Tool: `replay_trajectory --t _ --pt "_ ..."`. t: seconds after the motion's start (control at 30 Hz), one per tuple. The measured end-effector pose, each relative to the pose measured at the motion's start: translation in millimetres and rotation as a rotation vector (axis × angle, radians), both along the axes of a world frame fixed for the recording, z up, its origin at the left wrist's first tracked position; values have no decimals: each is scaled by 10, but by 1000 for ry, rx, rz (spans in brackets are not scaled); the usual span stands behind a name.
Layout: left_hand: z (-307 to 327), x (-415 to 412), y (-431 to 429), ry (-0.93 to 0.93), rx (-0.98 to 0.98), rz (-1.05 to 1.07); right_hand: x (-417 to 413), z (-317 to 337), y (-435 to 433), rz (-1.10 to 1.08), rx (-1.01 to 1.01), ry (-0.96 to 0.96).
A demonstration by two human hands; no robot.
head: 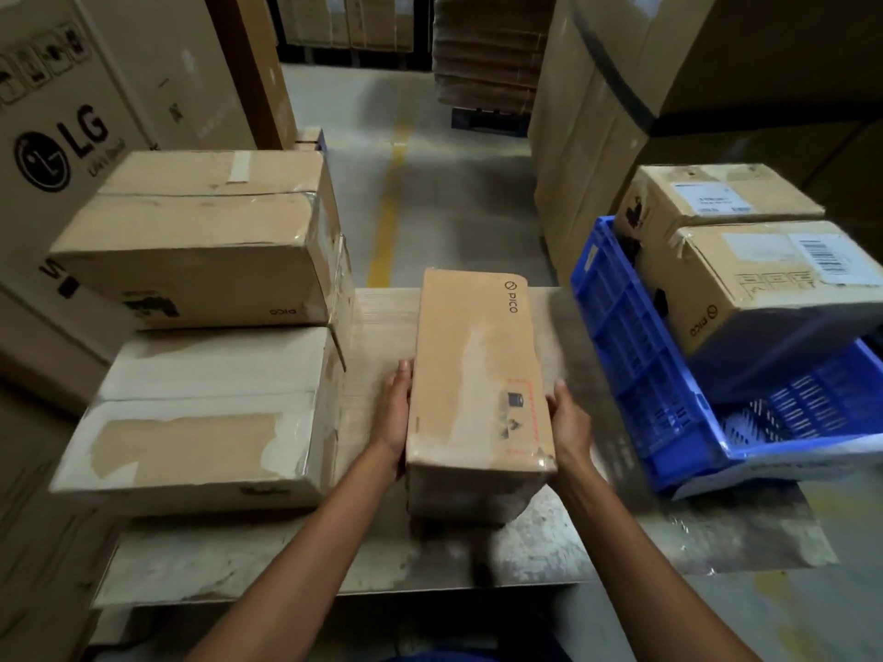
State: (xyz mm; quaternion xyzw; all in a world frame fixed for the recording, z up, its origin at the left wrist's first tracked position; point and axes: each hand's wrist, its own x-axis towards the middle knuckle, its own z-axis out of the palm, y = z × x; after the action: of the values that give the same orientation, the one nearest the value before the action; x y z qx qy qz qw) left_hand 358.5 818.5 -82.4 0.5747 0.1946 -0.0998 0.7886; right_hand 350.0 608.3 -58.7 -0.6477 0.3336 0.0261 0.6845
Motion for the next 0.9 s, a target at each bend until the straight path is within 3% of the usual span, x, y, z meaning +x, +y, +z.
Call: replay_trajectory --t 0.13,0.27,0.43,0.63,0.9 --pt "161 -66 -17 -1 68 -24 -45 -122 -17 54 -102 21" --pt "324 199 19 89 77 31 144 68 3 11 -18 -1" --pt "408 732 155 336 -121 111 420 324 39 89 85 30" --pt "664 769 66 245 -77 -57 482 508 121 174 152 -37" --pt "928 821 149 79 -101 18 517 845 121 109 112 -213"
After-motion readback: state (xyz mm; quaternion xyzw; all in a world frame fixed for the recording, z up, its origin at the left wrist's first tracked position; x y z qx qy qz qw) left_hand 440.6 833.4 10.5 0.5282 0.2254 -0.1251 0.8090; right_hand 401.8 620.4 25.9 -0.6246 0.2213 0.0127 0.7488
